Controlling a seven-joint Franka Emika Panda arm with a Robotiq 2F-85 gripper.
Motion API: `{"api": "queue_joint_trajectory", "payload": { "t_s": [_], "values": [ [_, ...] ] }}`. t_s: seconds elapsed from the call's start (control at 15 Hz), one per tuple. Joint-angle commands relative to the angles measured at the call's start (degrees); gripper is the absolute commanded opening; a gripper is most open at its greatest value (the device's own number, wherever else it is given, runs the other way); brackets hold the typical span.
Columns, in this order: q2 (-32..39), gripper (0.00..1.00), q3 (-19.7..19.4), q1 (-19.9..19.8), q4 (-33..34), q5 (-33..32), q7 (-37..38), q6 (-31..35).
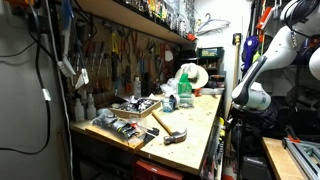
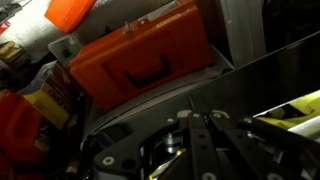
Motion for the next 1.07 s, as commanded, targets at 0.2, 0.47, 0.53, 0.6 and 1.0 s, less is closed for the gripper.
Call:
{"api": "queue_joint_trajectory", "payload": {
  "t_s": [0.2, 0.47, 0.53, 0.6, 1.0],
  "values": [
    [0.25, 0.01, -0.47, -0.14, 0.29, -3.79, 3.36, 0.04],
    [3.48, 0.0, 1.79, -1.26, 1.29, -5.29, 4.01, 1.97],
    [3.92, 0.0, 1.99, -1.3, 1.47, -5.82, 4.72, 1.89],
    [4.69, 0.0, 2.15, -1.36, 1.68, -6.35, 5.32, 2.74],
    [9.63, 0.0, 6.27, -6.52, 2.22, -10.68, 7.78, 7.08]
  ]
}}
